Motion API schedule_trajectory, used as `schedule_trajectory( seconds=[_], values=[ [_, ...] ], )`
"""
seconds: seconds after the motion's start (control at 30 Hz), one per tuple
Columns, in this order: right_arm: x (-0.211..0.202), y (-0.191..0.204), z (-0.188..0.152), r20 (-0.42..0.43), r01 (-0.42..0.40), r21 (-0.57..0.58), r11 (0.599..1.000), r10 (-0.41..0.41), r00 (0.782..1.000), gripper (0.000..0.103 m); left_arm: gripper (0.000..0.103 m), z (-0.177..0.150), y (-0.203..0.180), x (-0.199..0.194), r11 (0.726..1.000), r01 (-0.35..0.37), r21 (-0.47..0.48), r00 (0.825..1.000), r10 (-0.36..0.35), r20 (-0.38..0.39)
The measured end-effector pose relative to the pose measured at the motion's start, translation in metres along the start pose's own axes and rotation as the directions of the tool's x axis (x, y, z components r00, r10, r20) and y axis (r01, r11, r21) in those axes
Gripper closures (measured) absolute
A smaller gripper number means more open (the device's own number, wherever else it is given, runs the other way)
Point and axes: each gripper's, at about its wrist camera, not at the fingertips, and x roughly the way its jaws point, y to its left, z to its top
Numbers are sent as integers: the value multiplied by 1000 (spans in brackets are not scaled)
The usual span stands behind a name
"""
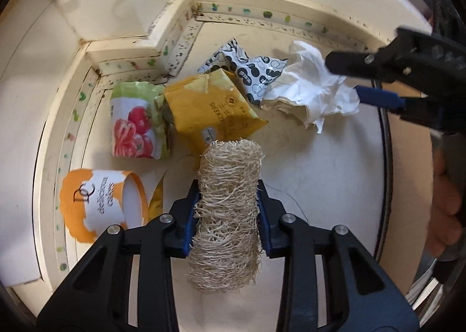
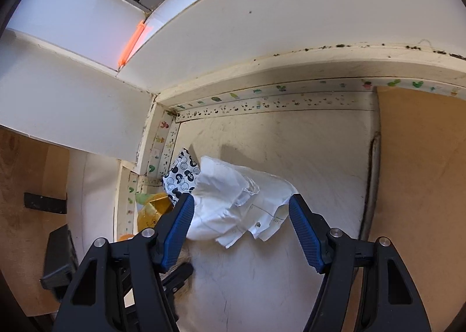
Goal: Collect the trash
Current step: 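Grasp the loofah sponge with the left tool while the right tool grasps the white tissue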
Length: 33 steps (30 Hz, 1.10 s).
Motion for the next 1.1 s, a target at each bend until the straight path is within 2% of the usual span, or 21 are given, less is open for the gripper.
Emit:
schedule_trajectory(
  seconds=[0.07,0.17,0.23,0.3,0.43,0.53,0.73,0.9,1.1],
  values=[
    [3,0,-1,-3,10,1,1000,-10,1000,36,72,-2,3,-7,1000,9,-24,1000,-8,12],
    [10,-2,-2,-15,17,11,1000,-16,1000,47,73,-7,12,-21,998,20,-67,999,-18,41],
    [13,-1,-3,-11,32,0,999,-32,999,64,73,-9,14,-30,996,21,-88,998,-15,63],
    [14,1,-5,-3,51,-12,999,-51,999,72,72,-10,12,-38,995,18,-98,997,-10,81],
    [7,-1,-9,17,56,-28,998,-55,998,99,73,-14,13,-51,993,19,-121,995,-7,103],
    [-6,-3,-14,38,44,-38,998,-43,998,102,73,-13,11,-62,992,24,-121,993,-10,117],
    [-36,-5,-31,62,24,-55,998,-20,998,103,73,-20,2,-76,994,42,-97,990,-28,138],
    [-54,-3,-47,58,14,-72,997,-10,998,103,73,-31,0,-89,994,56,-89,988,-43,145],
    [-84,5,-66,51,-45,-98,994,50,997,103,73,-43,-1,-104,994,67,-88,986,-52,157]
  ],
)
